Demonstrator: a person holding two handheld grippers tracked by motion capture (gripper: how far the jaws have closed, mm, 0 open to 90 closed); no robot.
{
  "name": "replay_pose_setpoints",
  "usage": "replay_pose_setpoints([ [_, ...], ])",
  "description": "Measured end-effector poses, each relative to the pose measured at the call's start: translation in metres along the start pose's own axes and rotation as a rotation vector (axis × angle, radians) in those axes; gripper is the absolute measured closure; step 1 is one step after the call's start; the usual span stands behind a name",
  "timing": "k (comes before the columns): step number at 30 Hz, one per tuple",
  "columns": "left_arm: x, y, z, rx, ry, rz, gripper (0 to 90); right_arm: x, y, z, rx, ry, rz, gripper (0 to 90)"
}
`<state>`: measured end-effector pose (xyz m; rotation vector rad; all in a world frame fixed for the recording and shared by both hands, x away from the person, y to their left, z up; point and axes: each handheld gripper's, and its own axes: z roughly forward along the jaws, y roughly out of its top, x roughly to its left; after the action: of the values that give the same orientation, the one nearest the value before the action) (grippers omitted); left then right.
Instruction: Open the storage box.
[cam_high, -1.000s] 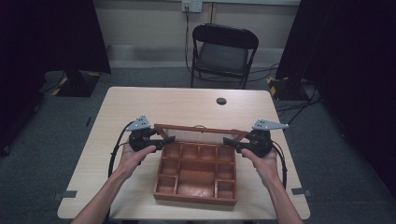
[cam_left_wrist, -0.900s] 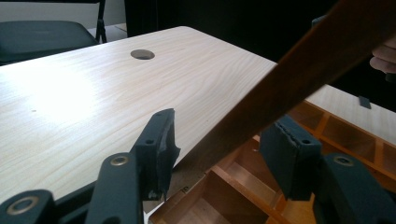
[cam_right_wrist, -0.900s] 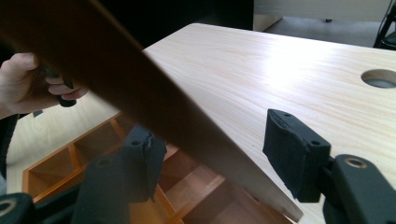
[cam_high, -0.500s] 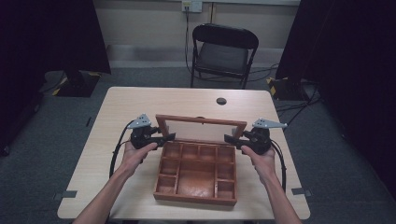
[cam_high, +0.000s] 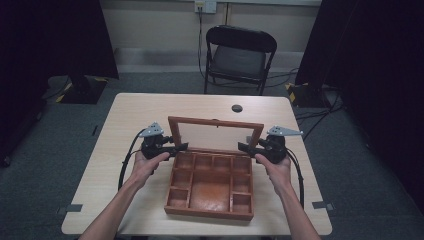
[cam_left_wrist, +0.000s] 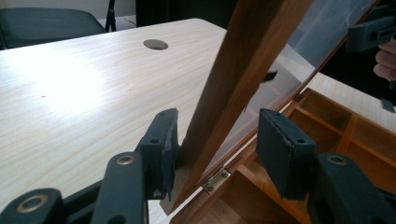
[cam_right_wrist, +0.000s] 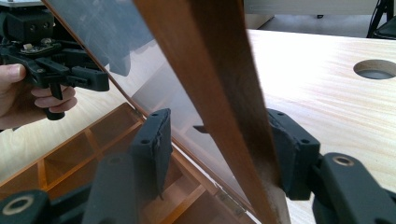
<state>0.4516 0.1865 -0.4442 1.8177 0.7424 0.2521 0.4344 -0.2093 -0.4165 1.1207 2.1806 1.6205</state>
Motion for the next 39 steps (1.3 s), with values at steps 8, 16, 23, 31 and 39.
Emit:
replay_pose_setpoints([
  [8,0.004,-0.001,0.002,-0.006,0.006,-0.009,52.5,-0.002,0.001,0.008,-0.007,-0.021,-0.013,43.7],
  [16,0.006,-0.002,0.002,-0.013,0.007,-0.023,51.8,0.000,0.004,0.021,0.004,-0.021,-0.023,42.7],
  [23,0.008,-0.003,0.003,-0.019,0.013,-0.037,53.4,-0.005,0.005,0.025,-0.006,-0.019,-0.011,44.1],
  [31,0.012,-0.003,0.002,-0.007,0.011,-0.042,54.7,-0.007,0.006,0.029,-0.006,-0.022,-0.008,44.2],
  [39,0.013,-0.003,0.004,0.000,0.004,-0.072,50.3,-0.010,0.005,0.035,-0.009,-0.045,0.005,44.1],
])
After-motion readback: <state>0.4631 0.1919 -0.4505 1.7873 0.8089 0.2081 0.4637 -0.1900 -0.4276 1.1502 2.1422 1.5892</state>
